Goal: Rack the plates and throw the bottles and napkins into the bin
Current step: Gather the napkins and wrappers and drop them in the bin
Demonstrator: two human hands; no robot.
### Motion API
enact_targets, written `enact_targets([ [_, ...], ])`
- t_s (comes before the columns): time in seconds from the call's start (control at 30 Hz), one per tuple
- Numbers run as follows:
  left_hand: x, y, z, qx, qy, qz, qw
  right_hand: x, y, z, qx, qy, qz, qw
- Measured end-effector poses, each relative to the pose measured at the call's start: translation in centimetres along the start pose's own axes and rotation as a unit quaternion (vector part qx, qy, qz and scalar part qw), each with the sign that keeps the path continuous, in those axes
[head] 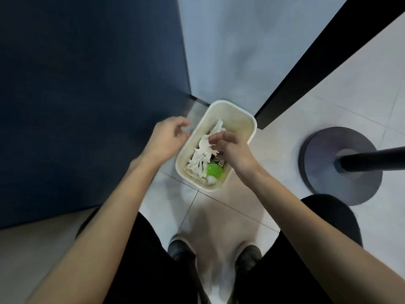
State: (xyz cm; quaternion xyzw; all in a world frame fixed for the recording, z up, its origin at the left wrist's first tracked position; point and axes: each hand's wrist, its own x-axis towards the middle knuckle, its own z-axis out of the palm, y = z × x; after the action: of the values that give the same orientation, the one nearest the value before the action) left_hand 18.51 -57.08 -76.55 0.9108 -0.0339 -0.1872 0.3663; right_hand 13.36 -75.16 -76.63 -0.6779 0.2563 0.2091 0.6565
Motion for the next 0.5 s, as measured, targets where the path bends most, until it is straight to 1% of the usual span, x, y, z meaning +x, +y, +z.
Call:
enact_targets([
  [0.1, -5.7, 3.2, -2.6, -0.046, 0.026, -0.018, 0.998, -5.3, -4.0, -0.8, -0.113, -0.039, -0.07, 0.99],
  [0.2, -11.3, 8.1, -6.4, -0.071, 0.022, -0.045, 0.996, -11.5, -9.1, -1.4, -0.227, -0.071, -0.103, 0.966],
  [0.27, -14.8, 11.7, -9.1, -0.067, 0.012, -0.046, 0.997, -15.5, -12.8, -2.0, -0.299, -0.093, -0.141, 0.939],
  [0.37, -19.2, 16.8, -13.4, -0.054, 0.01, -0.041, 0.998, -21.5, -18.4, -2.8, -0.407, -0.133, -0.192, 0.883],
  [0.43, -22.0, 20.2, -16.4, -0.044, 0.017, -0.032, 0.998, -25.5, -22.2, -3.4, -0.442, -0.139, -0.214, 0.86],
  [0.5, -24.8, 23.9, -19.4, -0.044, 0.032, -0.004, 0.999, -29.4, -25.8, -3.8, -0.446, -0.135, -0.242, 0.851],
])
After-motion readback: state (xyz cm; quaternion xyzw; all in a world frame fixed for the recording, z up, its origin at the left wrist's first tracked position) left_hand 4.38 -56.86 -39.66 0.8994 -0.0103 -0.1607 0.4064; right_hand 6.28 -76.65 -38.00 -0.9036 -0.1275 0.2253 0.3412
